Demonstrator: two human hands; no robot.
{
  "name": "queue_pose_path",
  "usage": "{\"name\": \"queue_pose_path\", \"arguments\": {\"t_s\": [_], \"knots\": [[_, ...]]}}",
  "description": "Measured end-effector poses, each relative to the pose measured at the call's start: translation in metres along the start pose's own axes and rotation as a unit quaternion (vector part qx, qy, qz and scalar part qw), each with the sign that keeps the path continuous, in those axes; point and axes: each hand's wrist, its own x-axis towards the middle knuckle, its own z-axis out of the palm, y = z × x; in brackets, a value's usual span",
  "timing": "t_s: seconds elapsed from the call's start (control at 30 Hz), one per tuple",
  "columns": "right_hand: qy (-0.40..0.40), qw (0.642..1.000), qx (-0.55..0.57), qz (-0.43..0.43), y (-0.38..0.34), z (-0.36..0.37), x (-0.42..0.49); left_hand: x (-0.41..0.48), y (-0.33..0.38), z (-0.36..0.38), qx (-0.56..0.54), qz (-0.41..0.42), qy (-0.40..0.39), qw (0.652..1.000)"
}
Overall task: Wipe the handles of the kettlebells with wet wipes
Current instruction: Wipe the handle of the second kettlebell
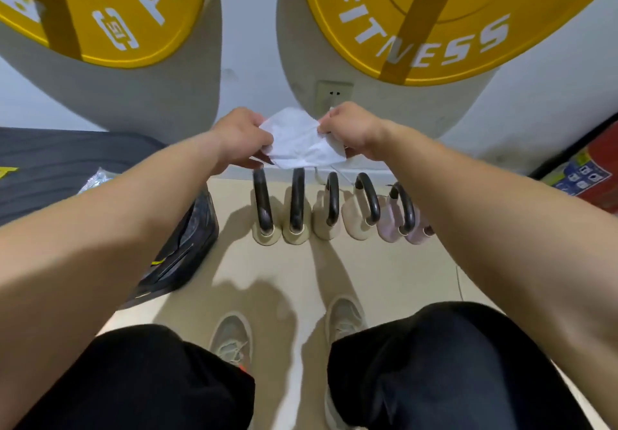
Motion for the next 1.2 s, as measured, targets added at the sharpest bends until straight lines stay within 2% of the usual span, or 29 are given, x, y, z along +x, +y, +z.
{"name": "queue_pose_path", "arguments": {"t_s": [0.17, 0.3, 0.37, 0.43, 0.5, 0.57, 0.63, 0.7, 0.77, 0.83, 0.93, 0.97, 1.0, 1.03, 1.1, 1.13, 1.2], "knots": [[-0.022, 0.999, 0.032, -0.006, 0.036, 0.014, 0.058, 0.047, -0.030, 0.011, -0.105, -0.021, 0.000, 0.994], [-0.042, 0.988, 0.147, 0.033, 0.070, 0.048, 0.095, 0.092, -0.075, 0.025, -0.183, -0.077, -0.059, 0.978], [-0.084, 0.978, 0.181, 0.059, 0.089, 0.062, 0.108, 0.112, -0.097, 0.036, -0.169, -0.090, -0.079, 0.978], [-0.100, 0.975, 0.189, 0.062, 0.109, 0.072, 0.118, 0.130, -0.120, 0.048, -0.142, -0.058, -0.068, 0.986], [-0.074, 0.975, 0.193, 0.076, 0.131, 0.079, 0.129, 0.144, -0.141, 0.061, -0.141, -0.037, -0.037, 0.989], [-0.028, 0.983, 0.146, 0.107, 0.152, 0.082, 0.136, 0.152, -0.160, 0.074, -0.135, -0.034, 0.000, 0.990], [-0.006, 0.986, 0.115, 0.119, 0.170, 0.084, 0.137, 0.154, -0.176, 0.083, -0.067, -0.004, 0.025, 0.997], [0.003, 0.988, 0.108, 0.108, 0.179, 0.086, 0.131, 0.149, -0.185, 0.086, 0.035, 0.059, 0.031, 0.997], [0.010, 0.991, 0.080, 0.107, 0.181, 0.088, 0.127, 0.142, -0.186, 0.087, 0.090, 0.120, 0.038, 0.988], [0.070, 0.992, 0.012, 0.102, 0.180, 0.093, 0.122, 0.138, -0.184, 0.092, 0.175, 0.178, 0.043, 0.967], [0.223, 0.965, -0.134, -0.028, 0.169, 0.112, 0.103, 0.137, -0.184, 0.108, 0.342, 0.186, 0.047, 0.920], [0.241, 0.956, -0.153, -0.063, 0.166, 0.120, 0.098, 0.136, -0.184, 0.113, 0.361, 0.185, 0.053, 0.913], [0.229, 0.961, -0.141, -0.064, 0.164, 0.129, 0.095, 0.135, -0.185, 0.116, 0.365, 0.188, 0.060, 0.910], [0.190, 0.976, -0.102, -0.028, 0.162, 0.138, 0.094, 0.133, -0.185, 0.118, 0.360, 0.195, 0.069, 0.910], [0.079, 0.992, 0.031, 0.093, 0.158, 0.151, 0.097, 0.130, -0.191, 0.120, 0.331, 0.218, 0.092, 0.913], [0.034, 0.982, 0.122, 0.139, 0.155, 0.155, 0.100, 0.128, -0.197, 0.121, 0.316, 0.232, 0.100, 0.914], [0.013, 0.959, 0.219, 0.179, 0.156, 0.162, 0.109, 0.123, -0.210, 0.122, 0.286, 0.266, 0.098, 0.915]]}}
